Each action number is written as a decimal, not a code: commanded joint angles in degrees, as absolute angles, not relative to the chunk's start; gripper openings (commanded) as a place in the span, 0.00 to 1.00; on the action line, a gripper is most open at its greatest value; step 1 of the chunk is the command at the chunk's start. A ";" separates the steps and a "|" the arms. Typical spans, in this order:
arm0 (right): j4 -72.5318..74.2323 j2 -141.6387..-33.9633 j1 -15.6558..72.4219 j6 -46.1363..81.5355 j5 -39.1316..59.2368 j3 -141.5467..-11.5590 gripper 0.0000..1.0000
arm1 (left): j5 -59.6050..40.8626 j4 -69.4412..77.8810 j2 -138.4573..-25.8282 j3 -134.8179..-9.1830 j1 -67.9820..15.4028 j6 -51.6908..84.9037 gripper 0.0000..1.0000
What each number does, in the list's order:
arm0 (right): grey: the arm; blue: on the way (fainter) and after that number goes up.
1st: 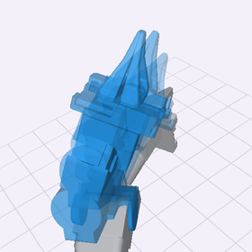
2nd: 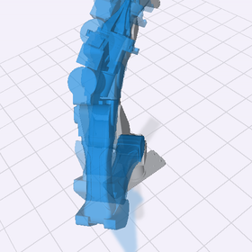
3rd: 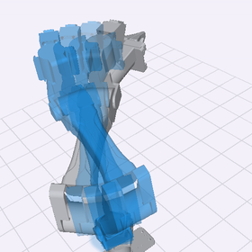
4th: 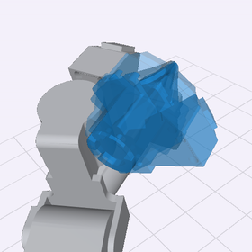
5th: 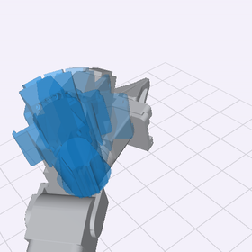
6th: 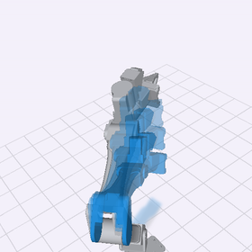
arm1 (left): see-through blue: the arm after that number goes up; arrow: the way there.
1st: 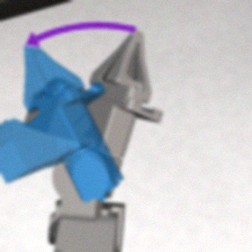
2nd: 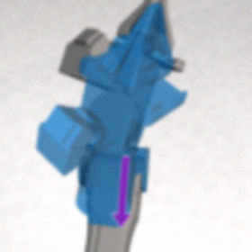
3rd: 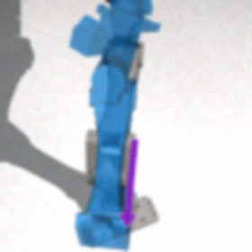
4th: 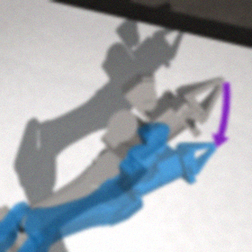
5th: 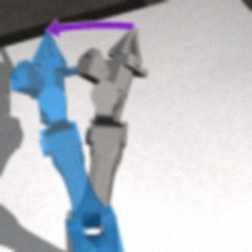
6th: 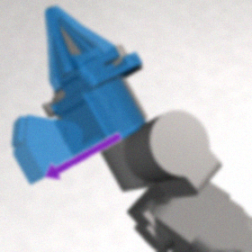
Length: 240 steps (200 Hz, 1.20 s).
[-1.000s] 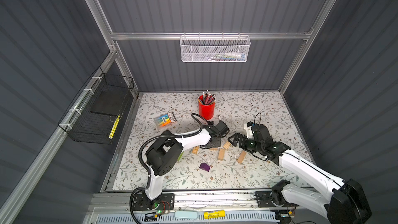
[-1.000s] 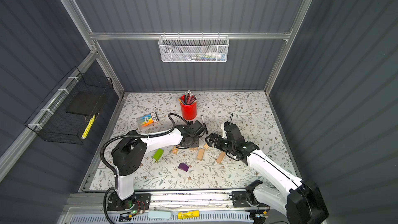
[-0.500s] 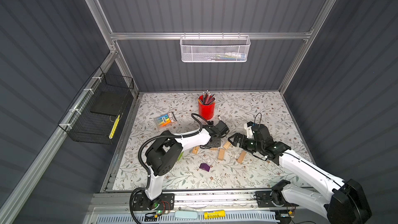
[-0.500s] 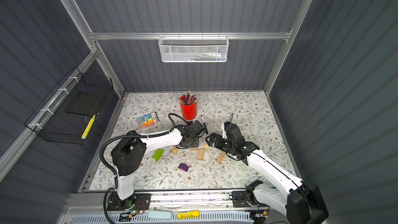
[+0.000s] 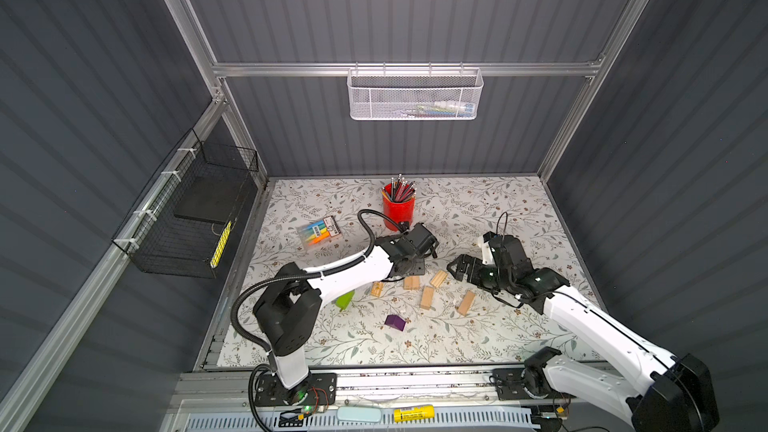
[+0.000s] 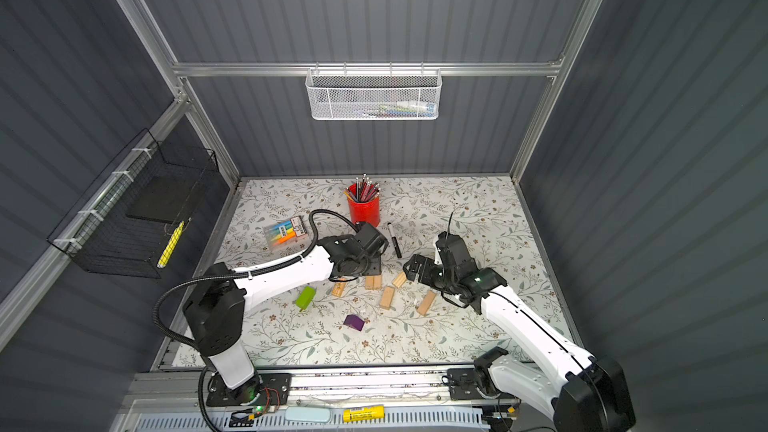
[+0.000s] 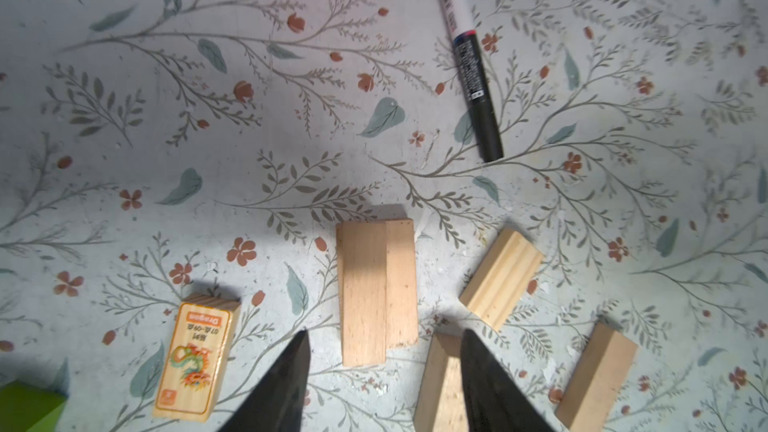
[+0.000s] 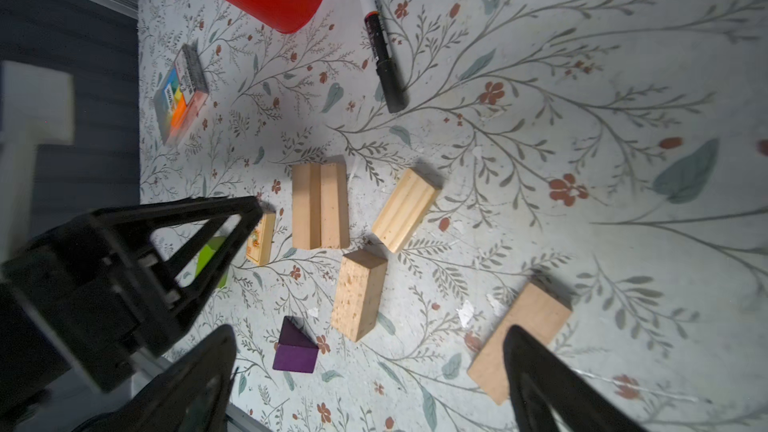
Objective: Build the wood block tower
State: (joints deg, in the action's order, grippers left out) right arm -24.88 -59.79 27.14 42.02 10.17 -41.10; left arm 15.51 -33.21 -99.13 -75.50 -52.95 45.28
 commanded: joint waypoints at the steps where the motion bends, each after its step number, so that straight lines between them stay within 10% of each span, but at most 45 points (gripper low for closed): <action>1: -33.77 -60.33 26.91 40.84 6.07 -43.15 0.99 | 16.43 -32.90 -94.63 -72.83 -53.27 41.70 0.63; 129: -33.72 -70.71 32.80 52.44 -0.59 -39.77 0.94 | 10.23 -27.12 -77.46 -58.61 -53.28 30.41 0.99; 240: -31.07 -80.51 35.07 56.03 -4.73 -41.32 0.63 | 12.83 -27.67 -76.28 -57.39 -53.28 35.66 1.00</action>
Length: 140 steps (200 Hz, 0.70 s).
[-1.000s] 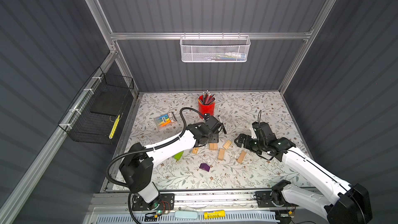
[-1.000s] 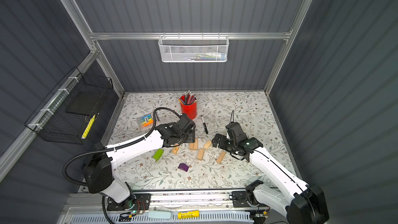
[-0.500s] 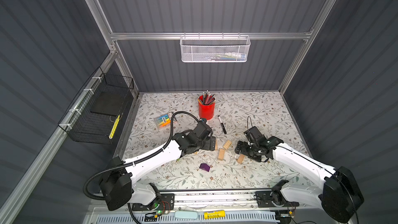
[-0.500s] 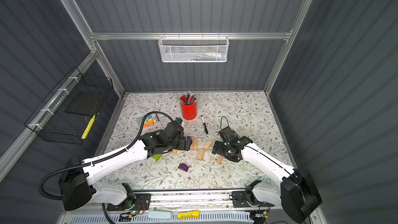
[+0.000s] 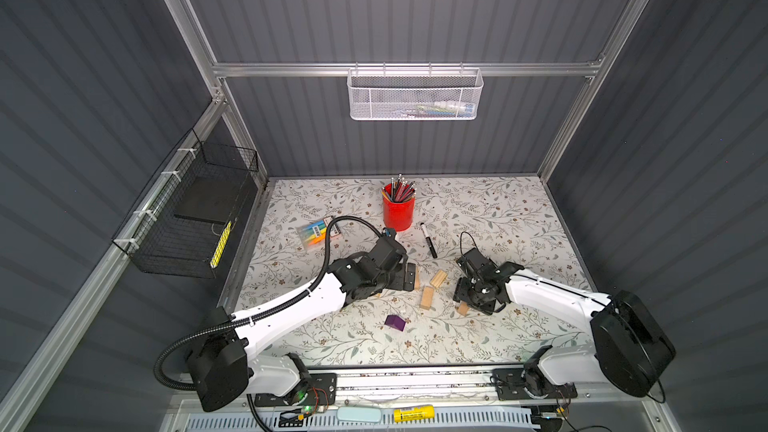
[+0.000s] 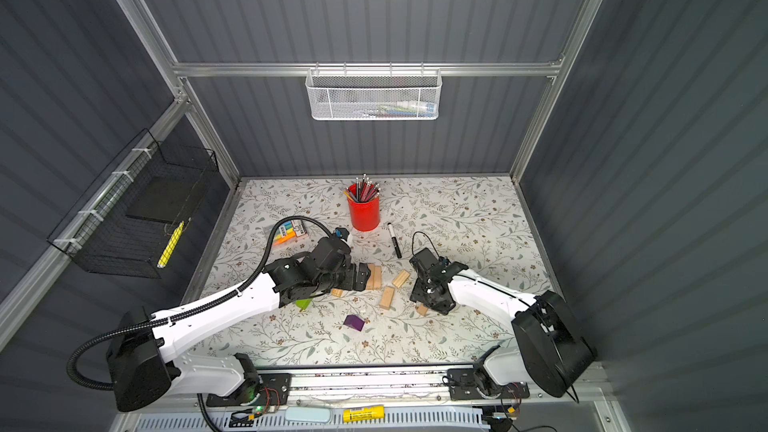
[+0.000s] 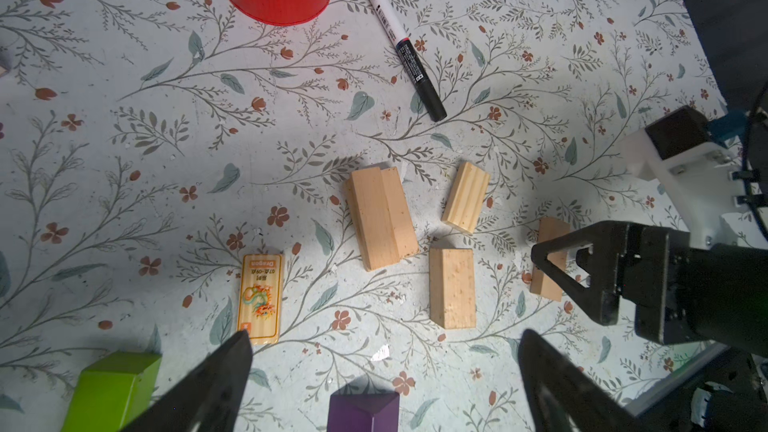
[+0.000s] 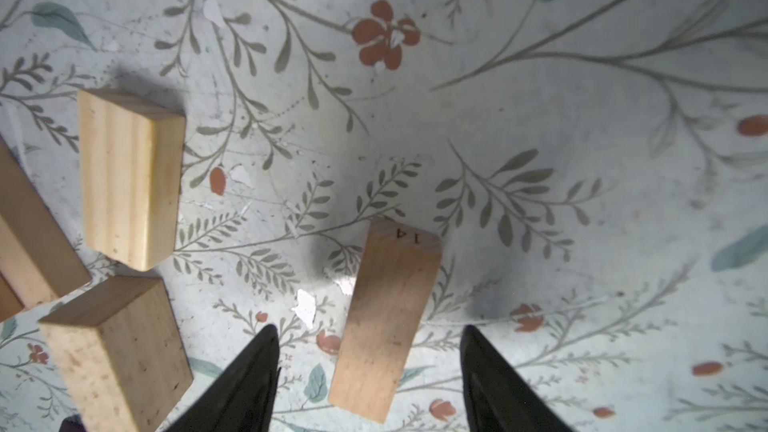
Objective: Build the wood block tower
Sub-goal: 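Lower the right gripper onto the wooden block marked 14 and close it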
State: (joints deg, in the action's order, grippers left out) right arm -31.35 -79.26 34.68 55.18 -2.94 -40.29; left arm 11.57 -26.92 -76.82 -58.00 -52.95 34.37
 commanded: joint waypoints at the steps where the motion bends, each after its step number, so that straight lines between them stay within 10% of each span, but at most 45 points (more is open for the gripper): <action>1: -31.05 -80.55 35.16 56.01 -4.74 -41.40 0.62 | 12.88 -27.68 -76.29 -57.39 -53.27 35.67 1.00; 140: -31.66 -83.02 36.56 51.56 -6.06 -42.57 0.29 | 13.83 -26.69 -78.03 -59.12 -53.19 36.96 1.00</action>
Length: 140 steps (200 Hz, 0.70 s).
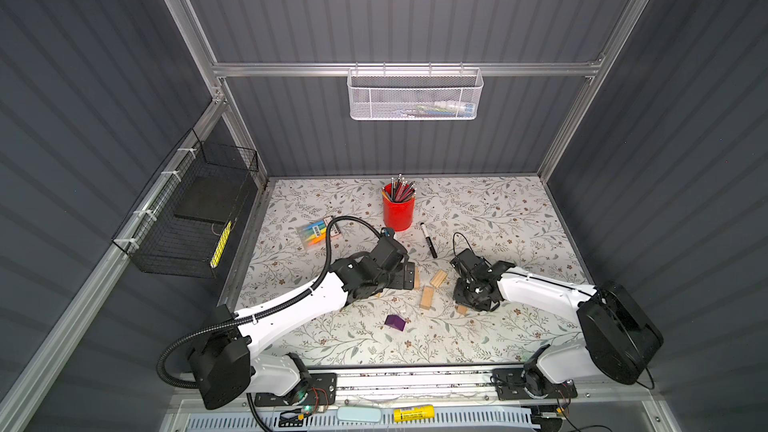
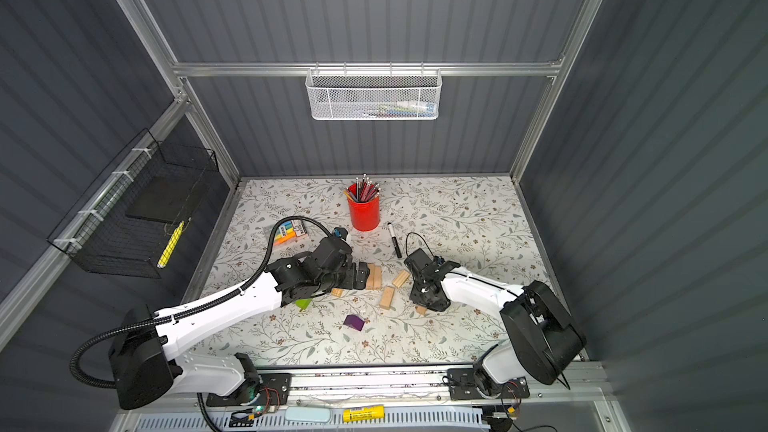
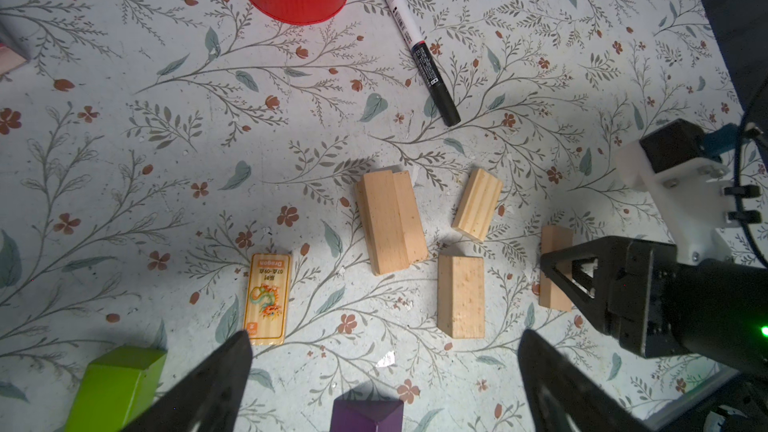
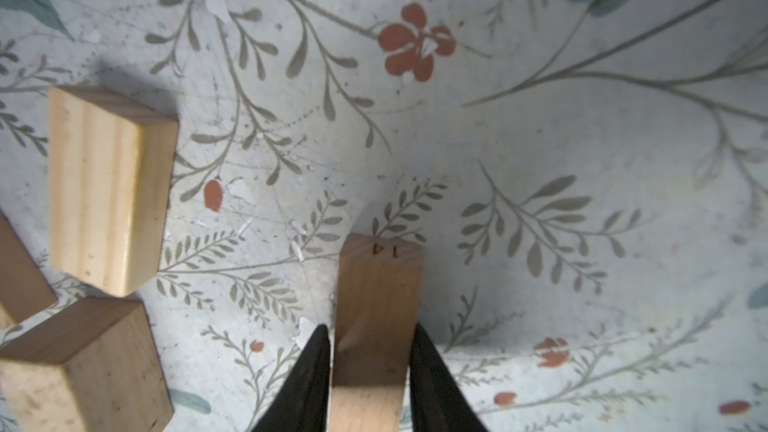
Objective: Build the wood block tower
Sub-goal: 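Lower the right gripper onto the wooden block marked 14 and close it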
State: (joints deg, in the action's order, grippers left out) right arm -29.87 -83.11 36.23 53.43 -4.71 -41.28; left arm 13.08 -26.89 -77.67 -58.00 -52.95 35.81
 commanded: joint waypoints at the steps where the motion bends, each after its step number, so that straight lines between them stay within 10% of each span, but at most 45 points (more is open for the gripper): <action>1: -31.65 -83.04 36.56 51.49 -6.02 -42.60 0.29 | 13.86 -26.66 -78.04 -59.18 -53.22 36.98 1.00; 140: -41.67 -86.93 38.89 40.24 -2.55 -64.55 0.23 | 10.56 -25.60 -72.07 -53.55 -45.51 40.49 0.99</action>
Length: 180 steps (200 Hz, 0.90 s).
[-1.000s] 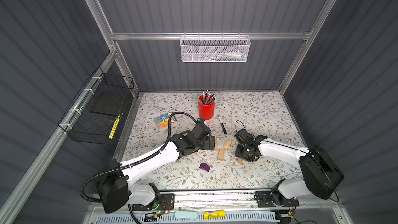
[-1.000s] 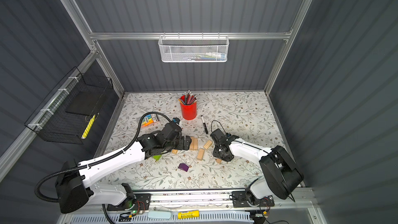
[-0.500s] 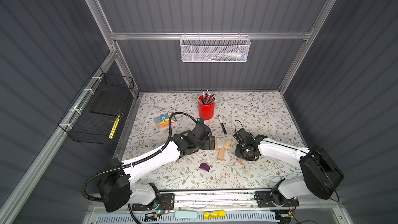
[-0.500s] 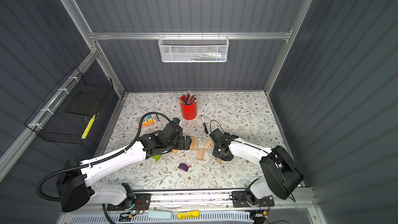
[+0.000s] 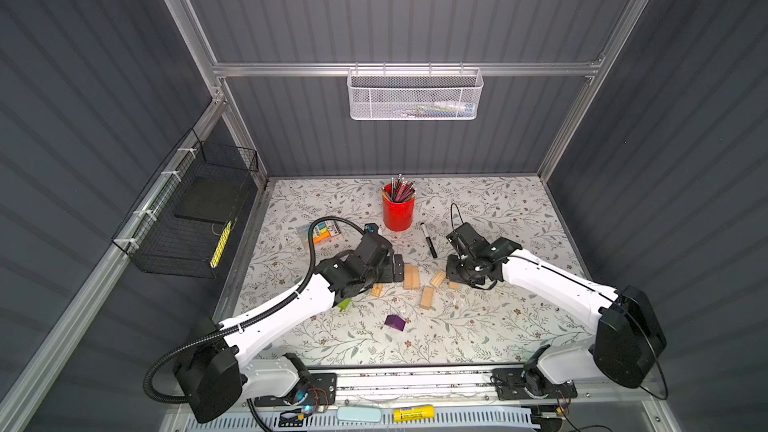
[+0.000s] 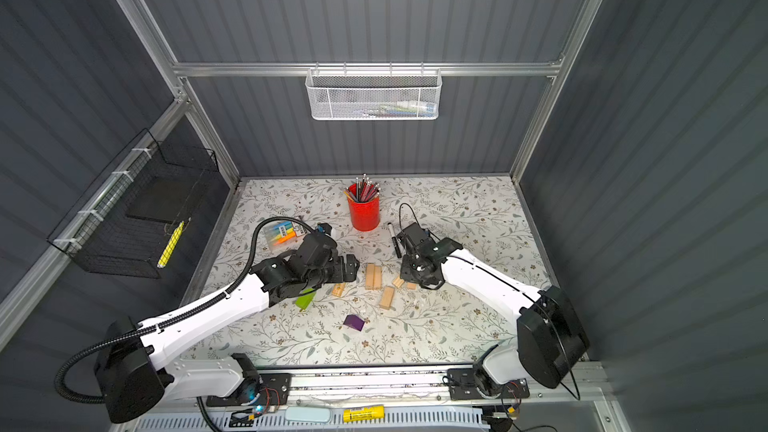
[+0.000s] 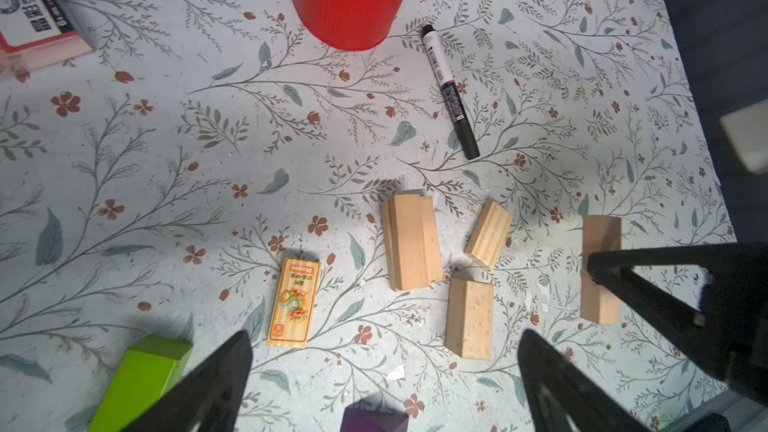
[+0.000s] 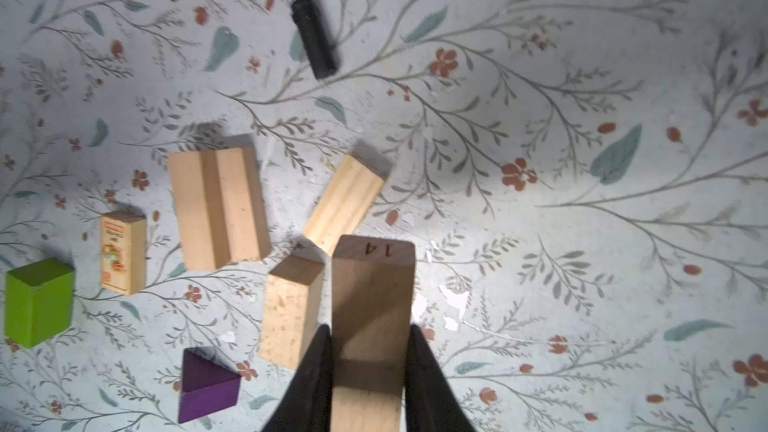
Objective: Build the wood block tower
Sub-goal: 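Lower the right gripper onto the wooden block marked 14 and close it, then carry the block marked 14 with the right gripper beside the block marked 72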
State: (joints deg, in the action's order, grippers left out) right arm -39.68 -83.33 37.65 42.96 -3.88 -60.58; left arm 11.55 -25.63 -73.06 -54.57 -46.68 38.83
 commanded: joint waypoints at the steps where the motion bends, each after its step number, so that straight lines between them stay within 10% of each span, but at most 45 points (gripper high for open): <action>1: -41.54 -87.15 38.96 40.20 -2.46 -64.75 0.23 | 10.60 -25.68 -72.07 -53.58 -45.43 40.68 0.99; 180: -29.06 -104.19 41.32 39.84 4.36 -71.56 0.23 | 13.29 -25.93 -71.85 -50.15 -43.90 43.59 1.00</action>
